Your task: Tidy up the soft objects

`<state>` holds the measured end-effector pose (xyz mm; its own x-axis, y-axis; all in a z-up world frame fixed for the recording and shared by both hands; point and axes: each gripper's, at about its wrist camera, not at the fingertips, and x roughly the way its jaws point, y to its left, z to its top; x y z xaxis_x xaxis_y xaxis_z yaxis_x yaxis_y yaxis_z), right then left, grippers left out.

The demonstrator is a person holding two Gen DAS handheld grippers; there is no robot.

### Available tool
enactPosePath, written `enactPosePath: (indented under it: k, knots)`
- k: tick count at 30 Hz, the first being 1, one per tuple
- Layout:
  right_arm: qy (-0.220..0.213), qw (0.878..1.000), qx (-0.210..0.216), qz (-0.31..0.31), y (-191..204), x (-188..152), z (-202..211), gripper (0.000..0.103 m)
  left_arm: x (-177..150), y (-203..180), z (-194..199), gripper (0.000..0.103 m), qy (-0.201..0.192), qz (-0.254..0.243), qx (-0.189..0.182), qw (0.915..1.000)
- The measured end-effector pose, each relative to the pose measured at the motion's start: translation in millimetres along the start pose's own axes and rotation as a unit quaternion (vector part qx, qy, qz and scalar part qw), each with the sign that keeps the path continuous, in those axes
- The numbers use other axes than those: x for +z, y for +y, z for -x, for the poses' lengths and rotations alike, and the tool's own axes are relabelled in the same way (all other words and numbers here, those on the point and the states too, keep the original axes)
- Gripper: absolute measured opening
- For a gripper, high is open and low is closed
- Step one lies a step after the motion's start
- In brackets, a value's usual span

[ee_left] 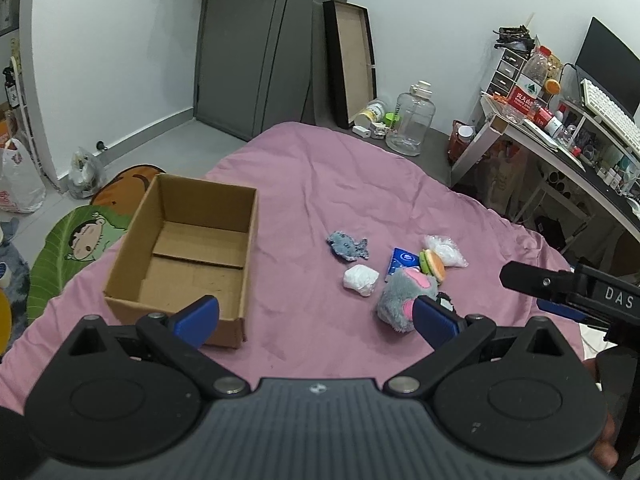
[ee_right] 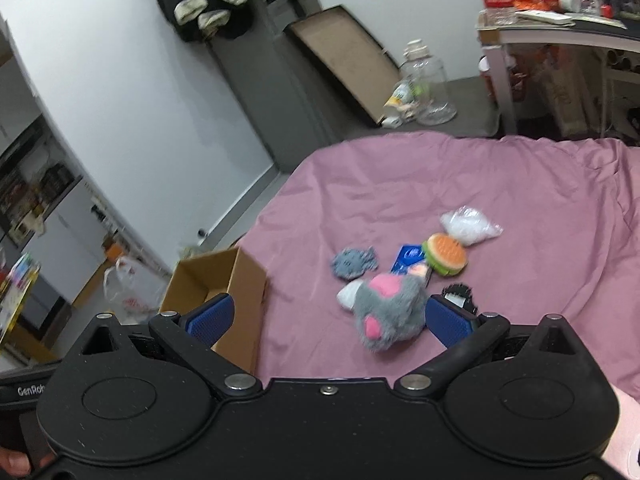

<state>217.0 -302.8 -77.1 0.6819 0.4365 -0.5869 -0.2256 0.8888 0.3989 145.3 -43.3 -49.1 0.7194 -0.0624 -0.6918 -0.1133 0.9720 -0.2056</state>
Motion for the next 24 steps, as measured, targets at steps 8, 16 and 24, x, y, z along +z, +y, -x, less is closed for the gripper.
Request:
enactPosePath:
  k: [8,16,24]
  knots:
    - [0.009,1.000,0.002,-0.025,-16,3,-22,0.103,5,-10,-29,0.100,0.011,0.003,-0.007,0.9999]
    - [0.039,0.996,-0.004,-0.076,-41,-6,-54,0.093,5,-16,-63,0.094,0.021,0.012,-0.019,0.9995]
    - [0.054,0.985,0.024,-0.163,-71,-21,-86,0.060,3,-22,-102,0.079,0.047,0.029,-0.041,0.9976]
